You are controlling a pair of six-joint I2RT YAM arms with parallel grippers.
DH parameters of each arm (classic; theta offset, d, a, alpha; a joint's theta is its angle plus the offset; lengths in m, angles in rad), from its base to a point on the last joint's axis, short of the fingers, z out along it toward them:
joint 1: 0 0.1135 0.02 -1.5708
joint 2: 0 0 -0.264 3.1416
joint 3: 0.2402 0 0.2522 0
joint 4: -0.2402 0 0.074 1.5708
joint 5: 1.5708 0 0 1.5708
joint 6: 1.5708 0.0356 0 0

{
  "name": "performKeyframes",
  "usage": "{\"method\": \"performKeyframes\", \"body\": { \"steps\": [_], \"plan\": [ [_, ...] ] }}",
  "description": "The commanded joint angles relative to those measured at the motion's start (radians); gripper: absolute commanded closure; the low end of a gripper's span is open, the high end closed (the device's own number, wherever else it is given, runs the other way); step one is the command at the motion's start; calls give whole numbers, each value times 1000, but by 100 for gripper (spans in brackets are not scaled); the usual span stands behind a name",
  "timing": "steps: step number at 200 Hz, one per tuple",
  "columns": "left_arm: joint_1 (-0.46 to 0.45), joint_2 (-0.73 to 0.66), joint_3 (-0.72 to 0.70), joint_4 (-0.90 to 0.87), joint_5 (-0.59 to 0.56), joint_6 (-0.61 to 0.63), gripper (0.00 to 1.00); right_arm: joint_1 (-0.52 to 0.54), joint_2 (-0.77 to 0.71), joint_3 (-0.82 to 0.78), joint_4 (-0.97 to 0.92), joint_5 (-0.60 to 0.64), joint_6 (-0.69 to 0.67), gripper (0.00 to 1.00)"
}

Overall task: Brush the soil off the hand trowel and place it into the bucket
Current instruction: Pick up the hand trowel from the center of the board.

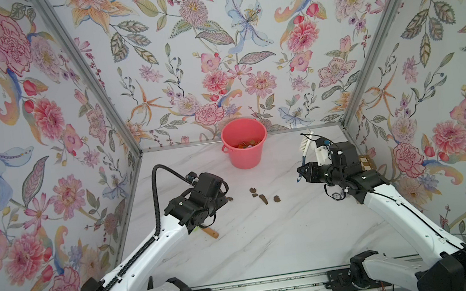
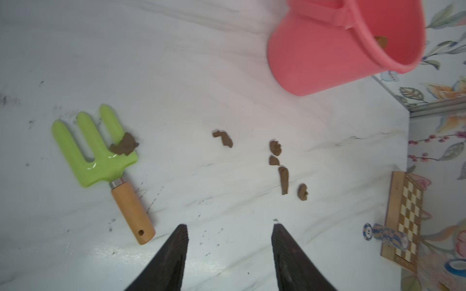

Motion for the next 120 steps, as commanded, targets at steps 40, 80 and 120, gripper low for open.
{"method": "performKeyframes", "body": {
  "steps": [40, 80, 120],
  "plan": [
    [-38, 37, -203, -57, -97, -221, 37, 132, -58, -40, -33, 57, 37, 94],
    [-38, 95, -283, 92, -40, -253, 35, 143, -101, -70, -46, 100, 43, 93],
    [-33, 190, -325, 201, 12, -275, 33, 144, -91, -48, -57, 118, 51, 93]
  ]
}}
